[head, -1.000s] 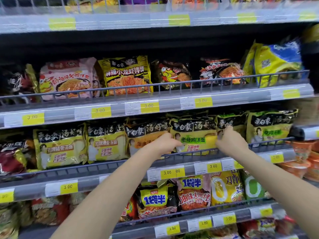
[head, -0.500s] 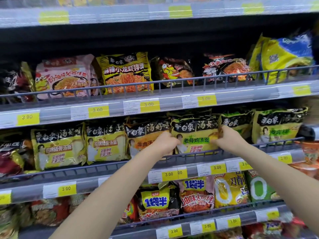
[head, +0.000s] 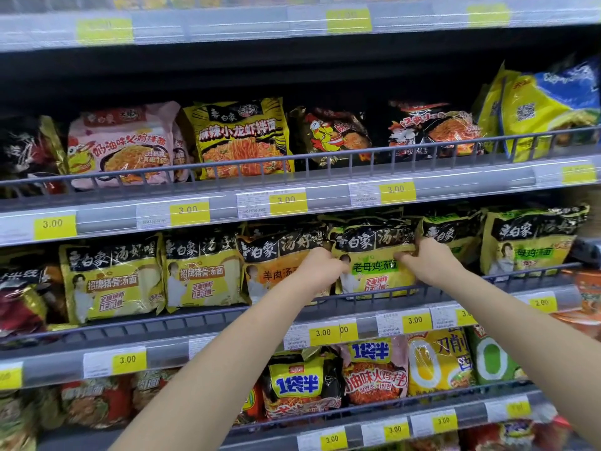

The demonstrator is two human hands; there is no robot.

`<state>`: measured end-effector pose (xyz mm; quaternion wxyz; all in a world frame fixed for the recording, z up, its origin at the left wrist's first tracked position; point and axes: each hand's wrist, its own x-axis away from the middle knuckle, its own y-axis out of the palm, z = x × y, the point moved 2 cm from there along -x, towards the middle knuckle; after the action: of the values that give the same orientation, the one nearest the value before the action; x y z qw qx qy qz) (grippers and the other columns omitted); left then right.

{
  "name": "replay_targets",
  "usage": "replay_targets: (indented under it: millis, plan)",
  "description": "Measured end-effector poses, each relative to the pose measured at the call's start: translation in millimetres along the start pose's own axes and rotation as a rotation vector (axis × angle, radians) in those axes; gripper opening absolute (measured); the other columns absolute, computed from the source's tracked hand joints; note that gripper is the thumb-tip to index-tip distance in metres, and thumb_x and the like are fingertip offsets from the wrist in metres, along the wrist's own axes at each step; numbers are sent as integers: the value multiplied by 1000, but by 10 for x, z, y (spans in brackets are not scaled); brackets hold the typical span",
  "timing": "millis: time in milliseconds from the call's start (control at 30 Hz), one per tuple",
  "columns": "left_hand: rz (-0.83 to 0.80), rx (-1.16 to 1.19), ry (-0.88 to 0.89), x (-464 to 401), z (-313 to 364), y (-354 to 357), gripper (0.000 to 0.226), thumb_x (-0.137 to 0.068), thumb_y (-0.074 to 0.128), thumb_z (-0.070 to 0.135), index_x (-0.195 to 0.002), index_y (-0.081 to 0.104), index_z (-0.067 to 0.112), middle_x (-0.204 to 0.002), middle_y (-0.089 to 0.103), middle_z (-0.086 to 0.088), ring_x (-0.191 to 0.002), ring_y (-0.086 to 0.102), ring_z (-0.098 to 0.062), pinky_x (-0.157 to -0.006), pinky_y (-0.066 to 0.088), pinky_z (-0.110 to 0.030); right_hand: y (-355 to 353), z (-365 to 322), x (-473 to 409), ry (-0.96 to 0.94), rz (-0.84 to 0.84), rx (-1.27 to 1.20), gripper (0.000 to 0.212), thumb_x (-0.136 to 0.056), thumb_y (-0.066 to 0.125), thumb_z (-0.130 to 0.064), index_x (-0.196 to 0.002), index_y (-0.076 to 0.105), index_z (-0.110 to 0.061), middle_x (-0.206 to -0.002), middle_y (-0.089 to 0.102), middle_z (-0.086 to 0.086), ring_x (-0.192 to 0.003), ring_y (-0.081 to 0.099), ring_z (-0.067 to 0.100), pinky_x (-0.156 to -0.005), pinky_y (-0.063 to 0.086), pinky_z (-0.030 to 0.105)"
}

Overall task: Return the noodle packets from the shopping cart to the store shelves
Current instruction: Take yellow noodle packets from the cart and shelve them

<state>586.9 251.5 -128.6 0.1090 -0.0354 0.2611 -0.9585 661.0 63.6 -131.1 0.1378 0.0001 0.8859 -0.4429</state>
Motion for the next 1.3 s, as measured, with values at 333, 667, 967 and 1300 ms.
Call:
replay_targets:
  millis: [333, 667, 967, 1300]
  plan:
    - [59, 72, 116, 178, -56, -373, 31, -89, 51, 3, -119, 58, -4, -100, 66, -19, -81, 64, -24, -82, 55, -34, -38, -325, 343, 111, 204, 306, 28, -95, 48, -26, -111, 46, -2, -112, 61, 17, -98, 61, 34, -72, 35, 35]
    - [-113, 34, 181, 900, -551, -1136, 21, -93, 53, 10, -110, 64, 4, -101, 66, -7, -84, 67, -14, -83, 55, -25, 308, -1059, 935, -56, 223, 276, 32, -90, 53, -25, -116, 52, -8, -118, 57, 13, -103, 58, 34, -68, 39, 35]
    - [-341, -42, 64, 1345, -1687, -1541, 19, -93, 56, 15, -104, 69, 7, -102, 72, -7, -91, 70, -19, -83, 56, -28, 1155, -1605, 1865, -219, 166, 90, 25, -92, 51, -26, -113, 62, -19, -103, 70, 1, -93, 64, 27, -68, 52, 34]
    - [222, -451, 118, 849, -3217, -1436, 19, -82, 54, 8, -89, 71, 5, -97, 71, -12, -95, 64, -25, -80, 48, -28, 2843, -1262, 2174, -293, 83, 250, 34, -96, 42, -30, -128, 51, -24, -121, 62, -5, -108, 61, 18, -75, 50, 33]
